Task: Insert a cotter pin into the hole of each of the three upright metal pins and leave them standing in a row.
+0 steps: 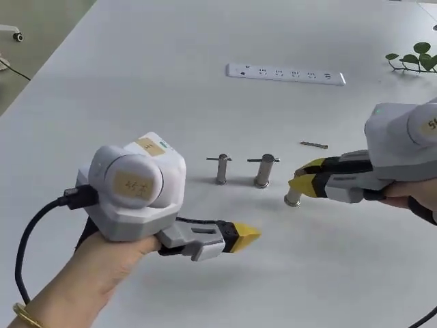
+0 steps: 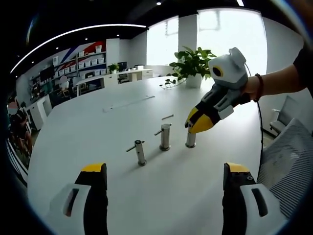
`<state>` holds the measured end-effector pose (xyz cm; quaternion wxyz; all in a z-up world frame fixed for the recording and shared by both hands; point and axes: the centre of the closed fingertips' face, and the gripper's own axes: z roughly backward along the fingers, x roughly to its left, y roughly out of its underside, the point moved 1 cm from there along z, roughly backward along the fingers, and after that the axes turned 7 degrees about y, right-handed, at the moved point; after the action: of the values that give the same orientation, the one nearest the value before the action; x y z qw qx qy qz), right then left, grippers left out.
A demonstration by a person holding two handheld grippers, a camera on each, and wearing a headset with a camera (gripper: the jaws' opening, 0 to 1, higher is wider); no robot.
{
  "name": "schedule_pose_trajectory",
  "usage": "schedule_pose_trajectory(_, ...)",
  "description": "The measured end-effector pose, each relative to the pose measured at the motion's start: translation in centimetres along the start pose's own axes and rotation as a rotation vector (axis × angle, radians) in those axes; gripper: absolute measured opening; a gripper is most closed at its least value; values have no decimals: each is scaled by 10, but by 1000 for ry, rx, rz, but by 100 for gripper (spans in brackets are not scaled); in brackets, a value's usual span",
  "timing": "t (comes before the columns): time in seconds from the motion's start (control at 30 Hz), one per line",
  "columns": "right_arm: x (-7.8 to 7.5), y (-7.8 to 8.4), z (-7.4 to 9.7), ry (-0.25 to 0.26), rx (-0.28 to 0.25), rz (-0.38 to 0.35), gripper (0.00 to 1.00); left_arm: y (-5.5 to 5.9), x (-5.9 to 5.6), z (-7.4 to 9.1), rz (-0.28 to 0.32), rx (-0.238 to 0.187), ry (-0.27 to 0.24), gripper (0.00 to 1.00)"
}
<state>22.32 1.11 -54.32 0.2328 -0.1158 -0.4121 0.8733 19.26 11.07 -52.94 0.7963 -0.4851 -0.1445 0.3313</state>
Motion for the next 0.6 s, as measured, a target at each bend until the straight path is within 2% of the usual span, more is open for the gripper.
schedule_pose_trajectory(0.27, 18, -7, -9, -84, -11, 62, 8, -1, 2, 0, -4, -5, -7, 99)
schedule_pose_trajectory(0.6, 25, -12, -21, -116, -9, 105, 8, -2, 5, -1, -1, -12, -13, 99)
